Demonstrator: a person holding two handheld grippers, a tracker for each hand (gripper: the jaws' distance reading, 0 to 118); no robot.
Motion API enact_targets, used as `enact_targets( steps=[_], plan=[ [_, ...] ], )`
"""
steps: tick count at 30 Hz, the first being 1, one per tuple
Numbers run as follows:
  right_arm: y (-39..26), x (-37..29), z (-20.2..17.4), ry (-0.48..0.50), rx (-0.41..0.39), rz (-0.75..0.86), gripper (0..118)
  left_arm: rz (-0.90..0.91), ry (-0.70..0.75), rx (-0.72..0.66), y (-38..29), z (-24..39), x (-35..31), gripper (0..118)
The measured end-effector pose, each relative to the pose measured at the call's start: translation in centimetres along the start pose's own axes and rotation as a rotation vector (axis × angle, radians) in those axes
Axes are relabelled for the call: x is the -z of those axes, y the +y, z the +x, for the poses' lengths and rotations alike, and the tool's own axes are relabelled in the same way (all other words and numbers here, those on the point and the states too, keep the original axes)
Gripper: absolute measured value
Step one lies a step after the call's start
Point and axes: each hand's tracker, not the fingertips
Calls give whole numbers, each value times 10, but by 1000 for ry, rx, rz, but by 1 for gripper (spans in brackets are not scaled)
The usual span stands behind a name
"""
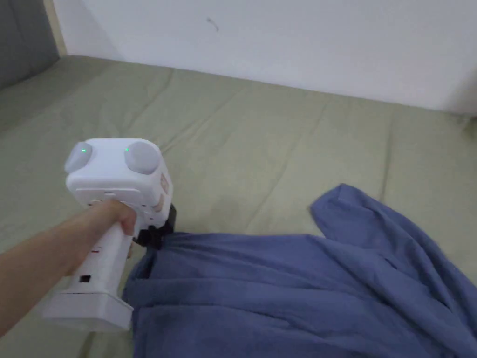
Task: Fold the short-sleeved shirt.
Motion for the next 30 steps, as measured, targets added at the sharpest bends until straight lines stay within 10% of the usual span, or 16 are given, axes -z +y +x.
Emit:
enact_targets(
  steps=[10,15,16,18,30],
  plan=[
    [210,183,7,151,-192,-178,0,-34,-1,-19,5,-5,21,4],
    [257,281,15,91,-125,-354,1,-60,-46,-14,9,-10,22,4],
    [257,289,15,74,-152,-368,18,-58,-52,-11,7,-12,23,4],
    [252,302,16,64,-208,-391,112,-52,-64,-5,7,-13,24,4],
    [198,328,22,-9,-223,-387,114,-22,-133,-30,0,-23,24,4]
  ],
)
